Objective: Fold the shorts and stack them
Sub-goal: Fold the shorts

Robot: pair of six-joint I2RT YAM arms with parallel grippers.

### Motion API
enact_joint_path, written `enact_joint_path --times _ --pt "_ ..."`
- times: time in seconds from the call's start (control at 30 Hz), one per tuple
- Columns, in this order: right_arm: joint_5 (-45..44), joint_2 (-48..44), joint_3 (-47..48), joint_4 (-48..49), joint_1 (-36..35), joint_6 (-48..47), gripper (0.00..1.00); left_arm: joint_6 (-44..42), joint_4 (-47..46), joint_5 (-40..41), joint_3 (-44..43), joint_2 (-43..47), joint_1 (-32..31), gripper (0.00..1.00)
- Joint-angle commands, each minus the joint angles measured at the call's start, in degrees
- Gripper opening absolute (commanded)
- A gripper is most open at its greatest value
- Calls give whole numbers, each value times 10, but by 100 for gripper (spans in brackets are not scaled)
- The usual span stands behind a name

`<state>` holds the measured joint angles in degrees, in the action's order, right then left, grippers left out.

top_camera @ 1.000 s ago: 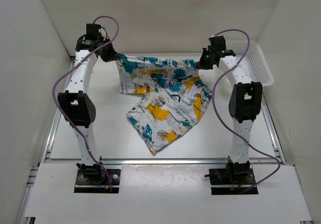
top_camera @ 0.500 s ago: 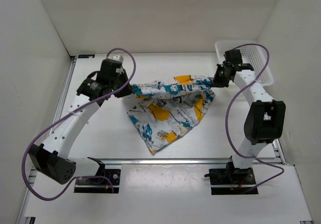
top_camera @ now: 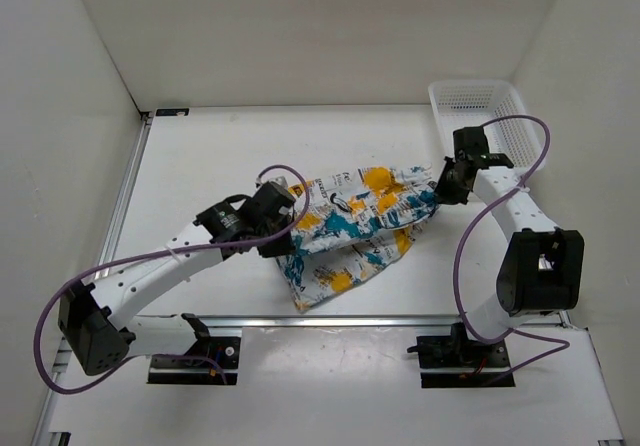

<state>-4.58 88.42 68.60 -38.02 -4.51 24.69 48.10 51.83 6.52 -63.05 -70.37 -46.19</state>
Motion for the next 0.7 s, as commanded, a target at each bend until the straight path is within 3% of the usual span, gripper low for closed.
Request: enact_joint_path --times 0.0,0.23,0.4,0.47,0.57,0.67 --pt "-46 -15 -14 -1 3 8 0 46 -5 -4 20 17 -55 10" --pt "-77 -15 -14 -1 20 13 0 60 29 -2 35 -23 -133 10" --pt "-24 -37 14 -1 20 3 0 53 104 75 -22 -18 -139 10" --pt "1 -19 37 -1 20 3 0 20 122 95 -54 -26 -99 10" --pt "21 22 94 4 7 -3 0 -30 85 46 -88 -45 -28 10" --pt "35 75 179 -5 7 -3 0 -61 71 24 -128 -67 -11 10"
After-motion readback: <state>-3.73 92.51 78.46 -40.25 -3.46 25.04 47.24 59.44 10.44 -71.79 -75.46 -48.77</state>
